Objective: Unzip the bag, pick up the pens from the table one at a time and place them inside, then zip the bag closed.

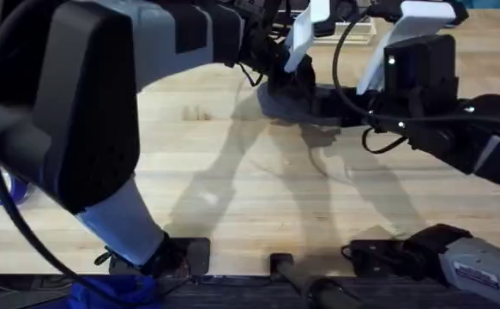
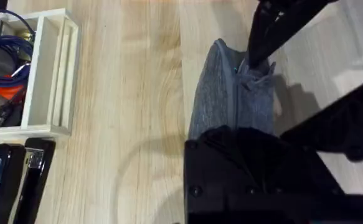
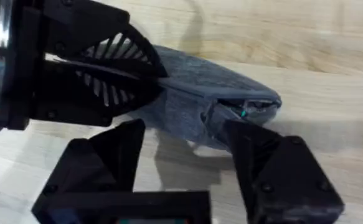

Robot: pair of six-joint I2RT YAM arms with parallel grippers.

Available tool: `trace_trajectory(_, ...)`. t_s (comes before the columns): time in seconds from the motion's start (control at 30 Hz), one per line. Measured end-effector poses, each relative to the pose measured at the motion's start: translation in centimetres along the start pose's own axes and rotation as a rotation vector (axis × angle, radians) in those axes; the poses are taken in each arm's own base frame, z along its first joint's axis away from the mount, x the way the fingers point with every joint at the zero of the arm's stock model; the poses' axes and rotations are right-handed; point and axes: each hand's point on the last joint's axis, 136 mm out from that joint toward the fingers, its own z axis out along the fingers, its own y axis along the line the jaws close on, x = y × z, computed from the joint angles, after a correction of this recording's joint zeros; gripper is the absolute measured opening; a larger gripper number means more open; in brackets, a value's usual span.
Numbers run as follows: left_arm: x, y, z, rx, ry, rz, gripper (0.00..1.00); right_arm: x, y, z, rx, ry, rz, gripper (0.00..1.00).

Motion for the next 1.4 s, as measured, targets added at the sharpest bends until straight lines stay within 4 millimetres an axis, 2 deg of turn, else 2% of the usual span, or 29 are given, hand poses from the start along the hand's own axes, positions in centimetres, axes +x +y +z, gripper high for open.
trace_trajectory(0.27,0.06,-0.07,0.0,0.003,0.002,-0.003,0.041,0.41,-0.57,0.64,0.032,0.016,0.014,0.593)
trace_trajectory(0.37,0.04,-0.08,-0.01,0.003,0.002,-0.002,0.041,0.52,-0.88,0.83,0.049,0.019,0.026,0.446)
trace_trajectory(0.4,0.06,-0.1,0.0,0.003,0.002,-0.003,0.041,0.53,-0.89,0.83,0.05,0.019,0.027,0.371)
trace_trajectory(0.47,0.08,-0.12,0.0,0.004,0.003,-0.004,0.041,0.54,-0.86,0.83,0.048,0.02,0.035,0.137)
trace_trajectory(0.53,0.09,-0.13,0.0,0.005,0.003,-0.005,0.041,0.55,-0.86,0.83,0.048,0.02,0.045,0.048)
trace_trajectory(1.17,0.08,-0.11,0.0,0.005,0.003,-0.004,0.041,0.56,-0.86,0.82,0.048,0.02,0.059,0.034)
trace_trajectory(1.4,0.09,-0.1,-0.01,0.004,0.004,-0.004,0.041,-0.15,-0.61,-0.16,0.034,-0.012,0.06,0.034)
